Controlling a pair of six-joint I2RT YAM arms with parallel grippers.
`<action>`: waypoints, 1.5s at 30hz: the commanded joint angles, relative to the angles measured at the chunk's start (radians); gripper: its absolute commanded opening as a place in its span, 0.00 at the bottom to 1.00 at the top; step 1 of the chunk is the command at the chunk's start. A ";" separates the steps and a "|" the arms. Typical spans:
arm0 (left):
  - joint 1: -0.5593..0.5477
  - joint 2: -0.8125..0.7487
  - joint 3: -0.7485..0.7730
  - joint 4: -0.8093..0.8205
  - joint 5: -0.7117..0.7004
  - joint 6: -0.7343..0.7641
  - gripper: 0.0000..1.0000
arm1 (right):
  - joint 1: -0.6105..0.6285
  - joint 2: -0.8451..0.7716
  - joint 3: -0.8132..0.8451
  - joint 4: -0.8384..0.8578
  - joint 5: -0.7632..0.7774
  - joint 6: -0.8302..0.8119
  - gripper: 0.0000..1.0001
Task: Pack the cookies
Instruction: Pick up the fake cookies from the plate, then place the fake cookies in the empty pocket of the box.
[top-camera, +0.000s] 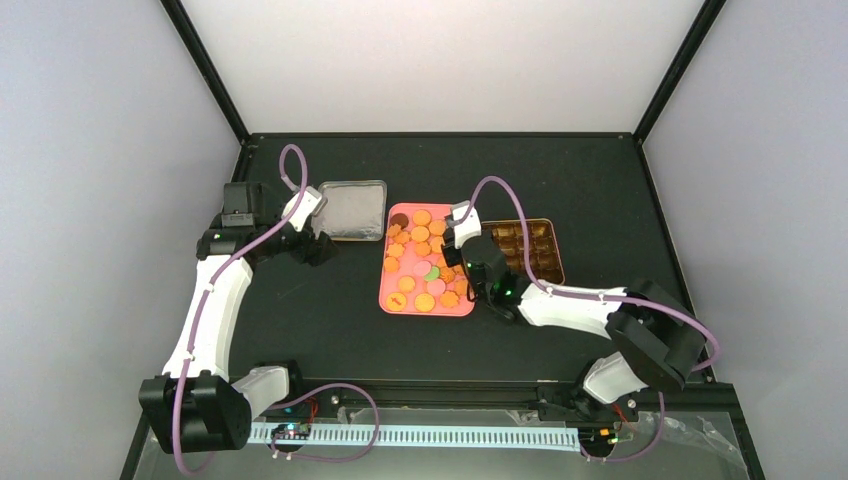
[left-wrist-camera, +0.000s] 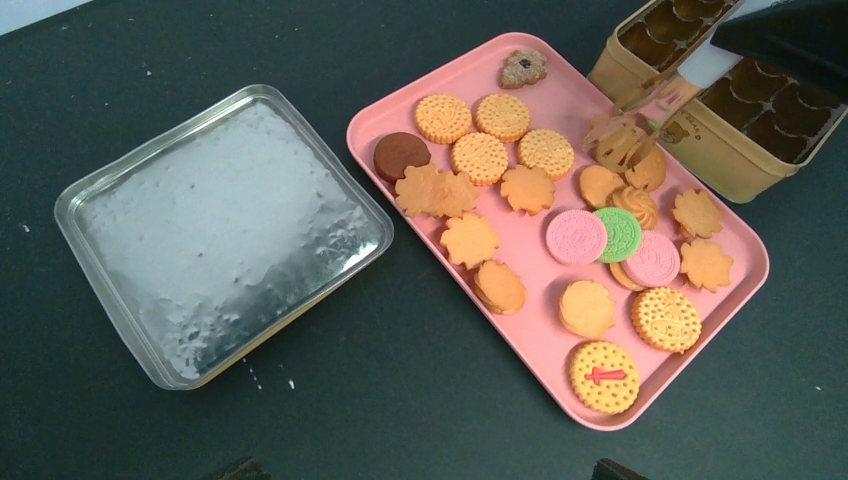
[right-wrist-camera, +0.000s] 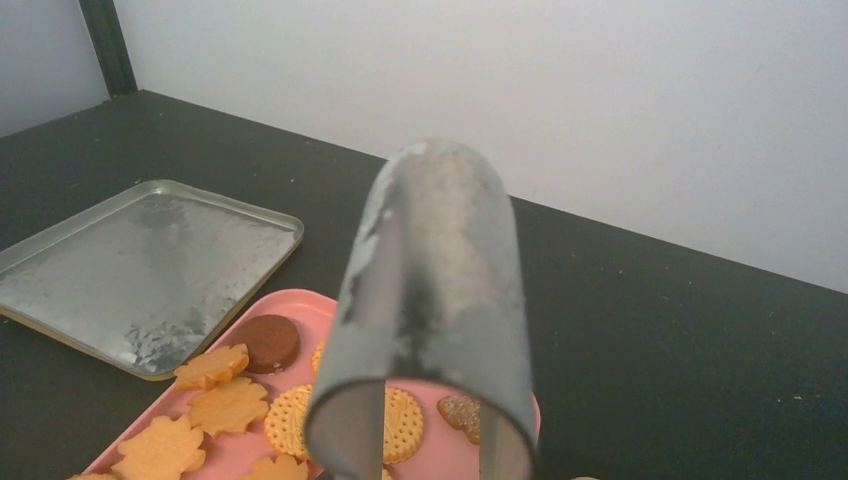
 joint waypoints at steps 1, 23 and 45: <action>0.006 -0.020 0.004 0.028 0.012 0.005 0.87 | -0.006 0.015 -0.020 0.092 -0.002 0.005 0.36; 0.007 -0.037 -0.013 0.038 0.014 -0.008 0.86 | -0.039 -0.018 -0.009 0.037 -0.027 0.013 0.12; 0.008 -0.020 -0.020 0.023 0.004 0.017 0.86 | -0.147 -0.289 0.030 -0.131 -0.070 -0.030 0.04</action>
